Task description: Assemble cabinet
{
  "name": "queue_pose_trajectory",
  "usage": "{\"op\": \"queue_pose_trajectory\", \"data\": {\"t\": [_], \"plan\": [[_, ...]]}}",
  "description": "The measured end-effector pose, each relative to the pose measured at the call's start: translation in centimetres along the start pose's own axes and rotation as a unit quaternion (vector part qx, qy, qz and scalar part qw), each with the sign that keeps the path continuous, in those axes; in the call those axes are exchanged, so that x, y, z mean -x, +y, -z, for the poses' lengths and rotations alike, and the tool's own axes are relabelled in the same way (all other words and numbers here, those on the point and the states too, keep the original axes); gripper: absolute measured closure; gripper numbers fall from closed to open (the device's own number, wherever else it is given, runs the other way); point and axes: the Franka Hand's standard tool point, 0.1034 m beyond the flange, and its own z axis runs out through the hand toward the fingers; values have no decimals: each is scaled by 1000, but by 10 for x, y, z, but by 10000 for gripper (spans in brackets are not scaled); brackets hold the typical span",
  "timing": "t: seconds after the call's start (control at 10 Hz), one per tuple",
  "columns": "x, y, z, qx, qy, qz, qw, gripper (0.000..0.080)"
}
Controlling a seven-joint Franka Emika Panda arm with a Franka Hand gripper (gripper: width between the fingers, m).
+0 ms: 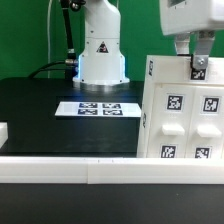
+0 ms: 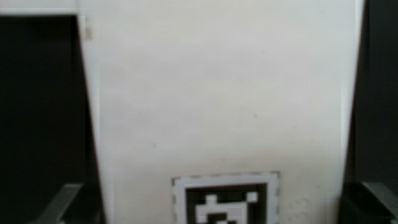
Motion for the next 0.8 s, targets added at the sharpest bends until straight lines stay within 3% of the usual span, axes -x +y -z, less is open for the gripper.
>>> {"op": "queue_pose_trajectory", "data": {"t": [0.2, 0.3, 0.7, 0.8], "plan": [[1, 0, 0, -3, -6, -126, 992, 243], [2, -1, 0, -8, -9, -145, 989, 243], [2, -2, 1, -11, -21, -163, 986, 243], [3, -2, 1, -11, -21, -148, 989, 170]]}}
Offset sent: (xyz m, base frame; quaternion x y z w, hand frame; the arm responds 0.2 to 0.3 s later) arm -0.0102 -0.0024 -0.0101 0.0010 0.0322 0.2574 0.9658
